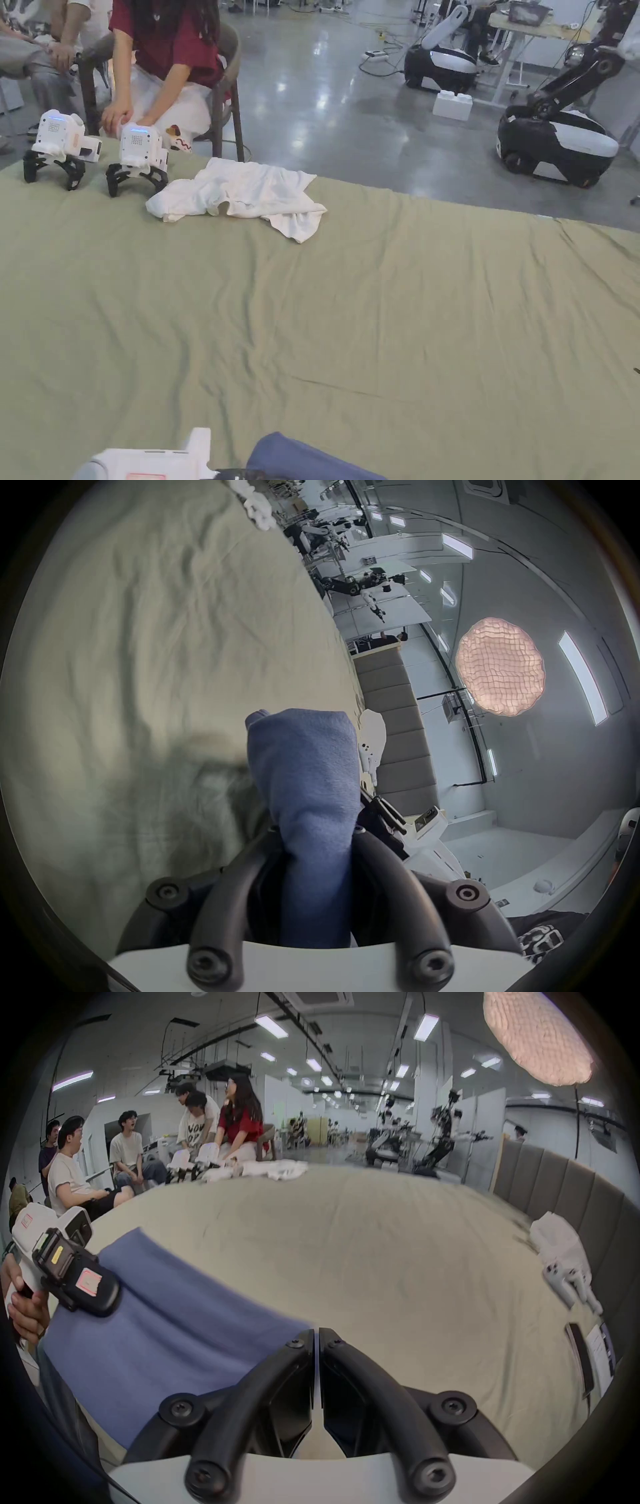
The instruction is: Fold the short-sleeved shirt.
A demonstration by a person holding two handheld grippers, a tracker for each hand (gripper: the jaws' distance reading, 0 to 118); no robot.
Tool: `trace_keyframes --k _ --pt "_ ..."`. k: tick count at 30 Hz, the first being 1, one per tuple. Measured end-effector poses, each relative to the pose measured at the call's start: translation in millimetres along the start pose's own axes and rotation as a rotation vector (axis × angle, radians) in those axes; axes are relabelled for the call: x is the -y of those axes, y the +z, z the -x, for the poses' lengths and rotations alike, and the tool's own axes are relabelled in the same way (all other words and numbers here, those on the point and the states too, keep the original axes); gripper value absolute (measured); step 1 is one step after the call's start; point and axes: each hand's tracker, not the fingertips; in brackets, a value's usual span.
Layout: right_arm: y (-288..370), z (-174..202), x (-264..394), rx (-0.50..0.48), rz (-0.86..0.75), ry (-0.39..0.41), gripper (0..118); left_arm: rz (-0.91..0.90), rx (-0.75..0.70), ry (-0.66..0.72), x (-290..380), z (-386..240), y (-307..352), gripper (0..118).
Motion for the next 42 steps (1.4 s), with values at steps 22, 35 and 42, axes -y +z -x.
trace_keyframes --k 22,35,42 --pt "24.2 -82.2 -144.8 0.135 -0.287 -0.030 1 -0.297 -0.534 0.052 -86.4 -20.8 325.7 17" --pt "14.8 -84.2 -121.1 0.124 -0.202 -0.035 1 -0.272 -0.966 0.012 -67.8 -12.6 334.2 70" --pt "12.0 -82.0 -117.2 0.108 -0.178 -0.020 1 -0.493 -1.134 -0.102 -66.6 -43.8 357.4 69"
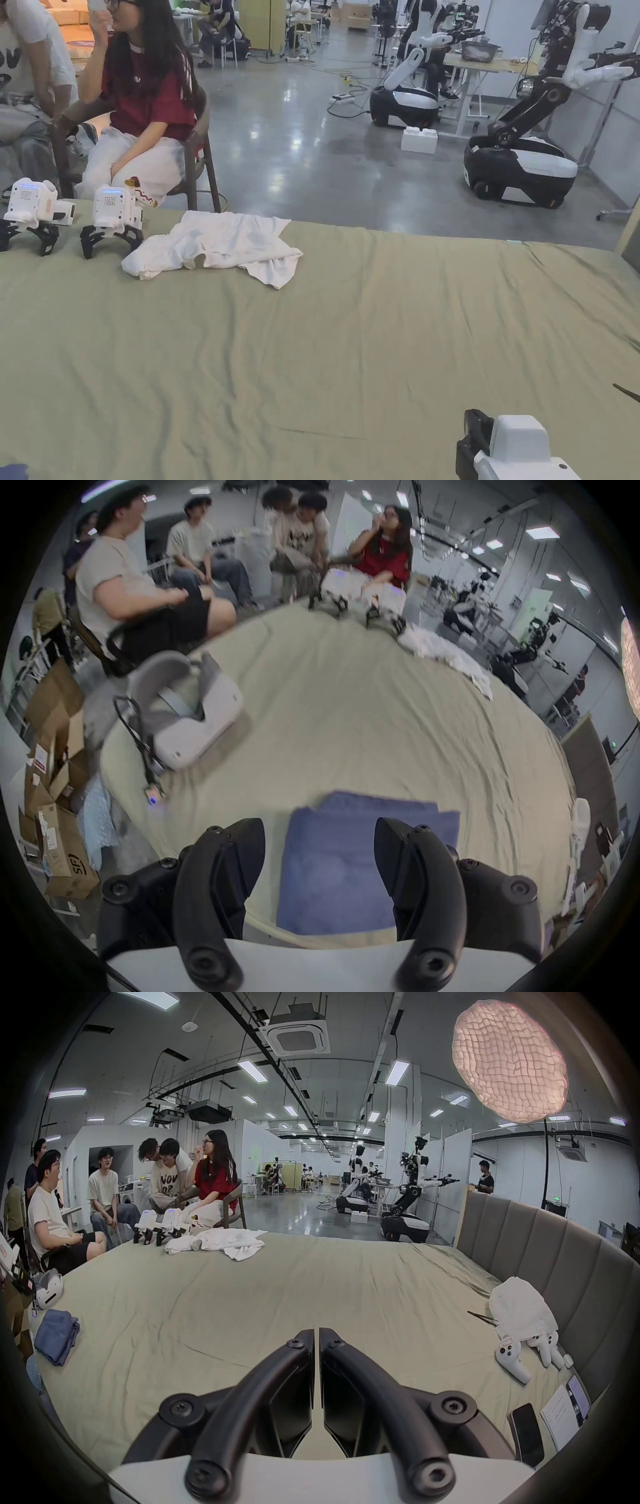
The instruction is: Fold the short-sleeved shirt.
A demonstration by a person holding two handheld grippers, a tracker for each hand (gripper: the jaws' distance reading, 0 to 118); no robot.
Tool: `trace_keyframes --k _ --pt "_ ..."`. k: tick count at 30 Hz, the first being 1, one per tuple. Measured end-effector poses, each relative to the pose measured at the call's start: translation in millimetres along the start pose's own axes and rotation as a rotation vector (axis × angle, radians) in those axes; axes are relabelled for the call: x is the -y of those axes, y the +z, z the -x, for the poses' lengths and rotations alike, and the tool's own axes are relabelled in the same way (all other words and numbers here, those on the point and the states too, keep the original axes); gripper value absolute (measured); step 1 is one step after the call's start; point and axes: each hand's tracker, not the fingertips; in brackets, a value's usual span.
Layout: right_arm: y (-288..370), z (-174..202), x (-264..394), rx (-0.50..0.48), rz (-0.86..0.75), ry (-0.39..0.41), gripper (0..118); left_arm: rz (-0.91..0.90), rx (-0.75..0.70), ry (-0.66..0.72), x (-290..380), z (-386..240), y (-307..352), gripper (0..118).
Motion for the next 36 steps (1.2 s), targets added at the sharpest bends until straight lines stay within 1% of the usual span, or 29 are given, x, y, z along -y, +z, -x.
trace_keyframes --k 2,4,7,12,16,18,19,23,25,27,31,36 --pt "0.3 1.8 0.9 -0.005 0.000 -0.001 1 -0.069 0.007 -0.023 4.0 -12.7 10.4 69" --pt "0.1 3.2 1.9 -0.008 -0.001 -0.001 1 -0.097 0.064 -0.055 9.7 -23.4 9.3 68" --pt "-0.5 4.5 4.5 -0.012 -0.003 -0.011 1 -0.130 0.159 -0.104 31.4 -59.4 5.8 68" --pt "0.1 7.0 6.0 -0.010 -0.006 -0.029 1 -0.224 0.308 -0.206 78.1 -139.1 -8.5 64" --pt "2.3 9.0 1.4 -0.005 -0.020 -0.047 1 -0.311 0.360 -0.262 102.9 -205.1 -14.3 59" --pt "1.9 9.6 -1.4 -0.005 -0.030 -0.054 1 -0.382 0.299 -0.332 112.4 -246.5 -9.5 51" --pt "1.6 10.1 -3.0 -0.006 -0.034 -0.054 1 -0.428 0.284 -0.353 116.4 -257.3 -16.2 48" --pt "1.2 11.7 -9.9 -0.010 -0.052 -0.056 1 -0.573 0.293 -0.433 127.1 -317.7 -9.1 42" --pt "2.9 12.4 -11.6 -0.001 -0.072 -0.059 1 -0.626 0.306 -0.444 127.7 -337.6 -5.9 33" --pt "5.9 12.6 -12.1 0.006 -0.089 -0.066 1 -0.647 0.300 -0.431 130.8 -359.1 -0.2 19" --pt "9.7 11.8 -10.3 0.026 -0.127 -0.086 1 -0.661 0.291 -0.386 132.3 -379.6 1.8 1" --pt "9.8 13.8 -9.5 0.045 -0.157 -0.102 1 -0.662 0.304 -0.339 138.5 -390.6 2.9 0"
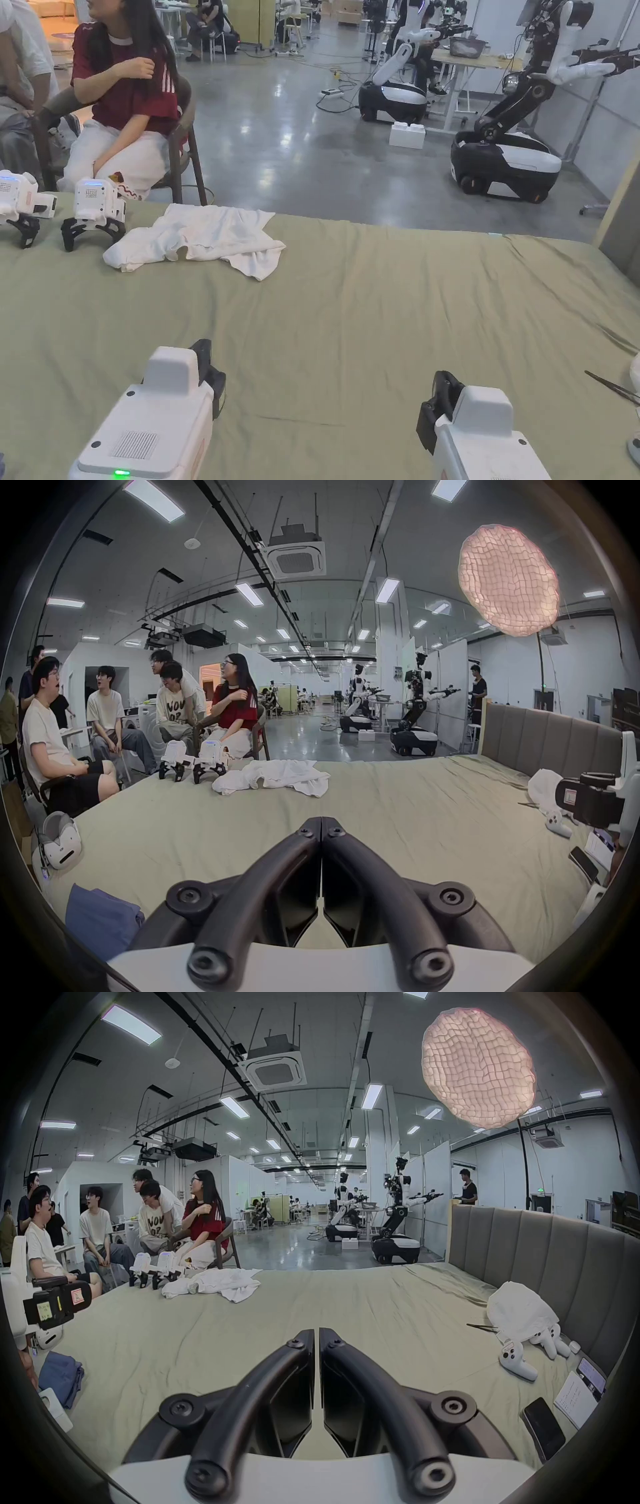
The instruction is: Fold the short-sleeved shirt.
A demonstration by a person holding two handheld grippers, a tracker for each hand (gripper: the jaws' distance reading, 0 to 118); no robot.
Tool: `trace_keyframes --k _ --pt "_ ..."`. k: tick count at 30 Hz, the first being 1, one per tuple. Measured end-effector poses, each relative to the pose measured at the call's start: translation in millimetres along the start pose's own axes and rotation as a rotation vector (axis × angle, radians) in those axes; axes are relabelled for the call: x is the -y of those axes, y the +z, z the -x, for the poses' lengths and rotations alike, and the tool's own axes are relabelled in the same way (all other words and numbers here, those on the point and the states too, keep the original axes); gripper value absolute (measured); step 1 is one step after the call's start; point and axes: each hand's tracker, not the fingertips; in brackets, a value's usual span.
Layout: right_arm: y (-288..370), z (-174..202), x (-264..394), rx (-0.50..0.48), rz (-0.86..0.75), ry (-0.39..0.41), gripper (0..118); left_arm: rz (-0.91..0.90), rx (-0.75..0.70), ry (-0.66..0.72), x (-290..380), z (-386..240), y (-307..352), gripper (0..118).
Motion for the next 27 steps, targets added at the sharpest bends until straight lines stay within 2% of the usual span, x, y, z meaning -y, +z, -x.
trace_keyframes --k 5,14,18,20,21,24,25,27 --pt "-1.3 0.9 1.9 0.011 -0.015 -0.016 1 -0.050 -0.033 -0.029 0.9 -4.9 8.0 0" --pt "-0.9 6.4 1.4 -0.014 -0.020 0.023 1 -0.091 -0.054 -0.100 -10.0 -7.9 13.7 0" --pt "-1.1 5.4 -2.7 -0.014 -0.026 0.025 1 -0.099 -0.056 -0.083 -14.8 -7.9 15.5 2" --pt "-1.2 5.8 -3.0 0.000 -0.031 0.033 5 -0.102 -0.061 -0.071 -17.0 -6.8 14.6 17" --pt "-2.0 5.6 -2.3 0.004 -0.029 0.037 15 -0.104 -0.064 -0.063 -17.1 -6.6 15.0 32" --pt "-2.5 5.7 -0.7 0.018 -0.031 0.042 65 -0.108 -0.068 -0.048 -17.2 -3.7 14.8 71" --pt "-2.1 5.8 -0.6 0.026 -0.036 0.041 72 -0.114 -0.075 -0.050 -16.5 -4.1 15.7 77" --pt "-1.1 5.6 -0.5 0.035 -0.044 0.042 75 -0.125 -0.087 -0.068 -15.8 -3.3 16.6 84"
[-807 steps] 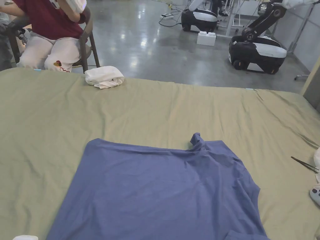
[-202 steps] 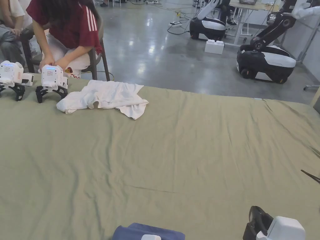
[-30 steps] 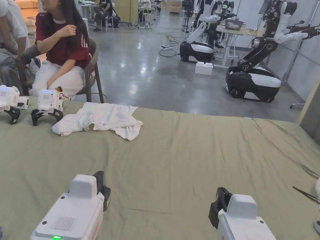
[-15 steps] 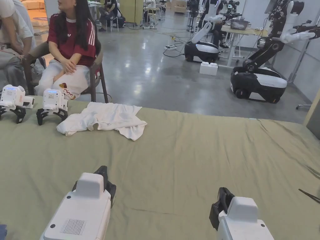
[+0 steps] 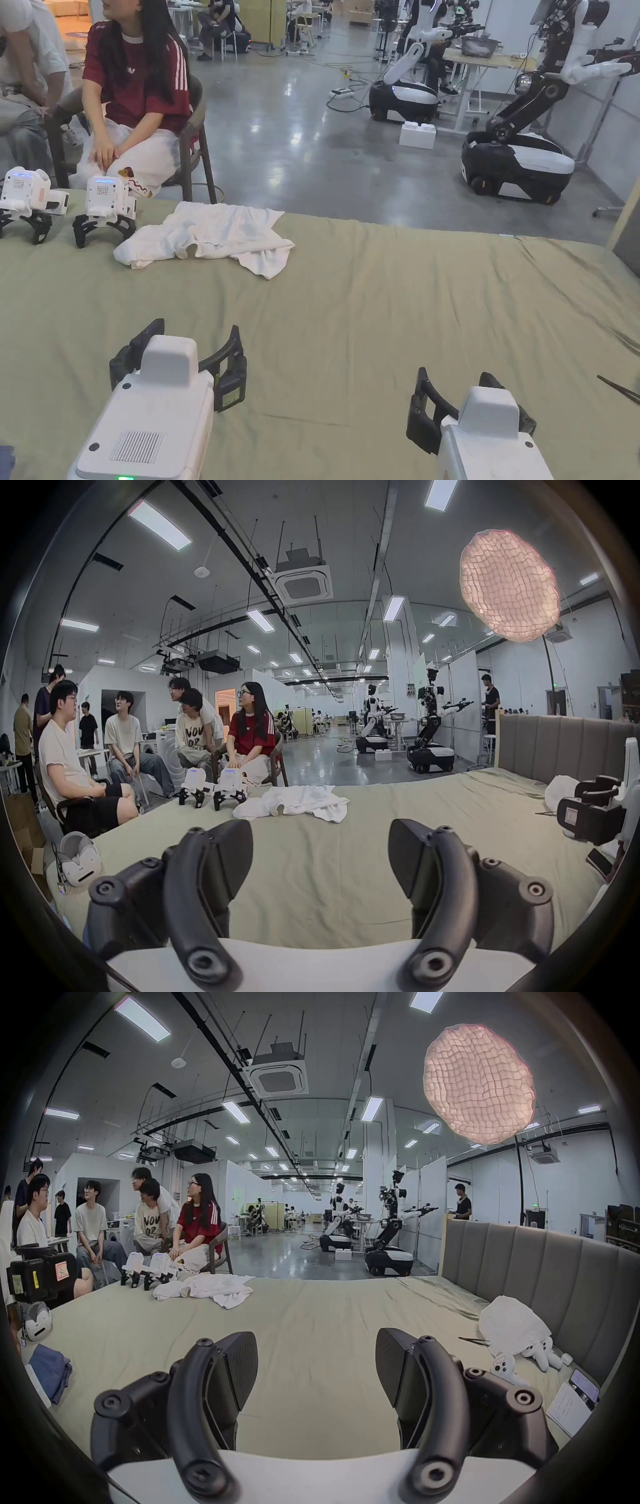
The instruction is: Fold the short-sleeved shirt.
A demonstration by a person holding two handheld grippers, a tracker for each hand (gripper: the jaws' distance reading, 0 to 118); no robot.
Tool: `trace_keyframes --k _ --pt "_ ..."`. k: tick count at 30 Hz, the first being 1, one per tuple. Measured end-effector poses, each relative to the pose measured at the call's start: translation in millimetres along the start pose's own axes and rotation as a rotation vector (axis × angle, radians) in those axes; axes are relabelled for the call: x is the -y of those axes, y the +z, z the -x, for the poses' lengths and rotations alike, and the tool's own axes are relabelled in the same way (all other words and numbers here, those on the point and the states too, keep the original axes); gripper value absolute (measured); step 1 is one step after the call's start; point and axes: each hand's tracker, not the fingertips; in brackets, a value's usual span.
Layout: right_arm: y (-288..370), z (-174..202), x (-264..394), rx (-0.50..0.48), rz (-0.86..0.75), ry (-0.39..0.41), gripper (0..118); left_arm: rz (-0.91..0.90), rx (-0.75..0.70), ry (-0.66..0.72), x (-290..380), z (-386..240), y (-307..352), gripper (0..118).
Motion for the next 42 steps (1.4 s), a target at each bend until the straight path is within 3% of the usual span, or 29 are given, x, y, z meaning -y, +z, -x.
trace_keyframes --k 5,10,12,16,30,42 --pt "-1.3 -1.8 0.6 0.004 0.006 -0.016 91 0.009 -0.001 -0.013 1.5 4.0 -1.1 93" --pt "-2.7 -4.5 -1.0 -0.001 -0.002 -0.024 98 0.035 -0.022 0.000 2.6 10.3 -4.1 100" --pt "-5.7 -2.0 -3.5 0.023 0.011 0.014 100 0.051 -0.028 0.016 2.4 13.7 -6.0 103" --pt "-8.3 -0.4 -7.6 0.008 0.009 0.030 101 0.061 -0.013 0.048 1.6 20.1 -7.5 107" --pt "-22.7 -6.2 -22.7 0.020 0.138 -0.164 101 0.015 0.010 0.106 -1.8 21.9 -9.6 111" --pt "-24.8 0.7 -26.0 0.039 0.222 -0.169 101 -0.012 0.016 0.050 5.0 8.4 -9.5 111"
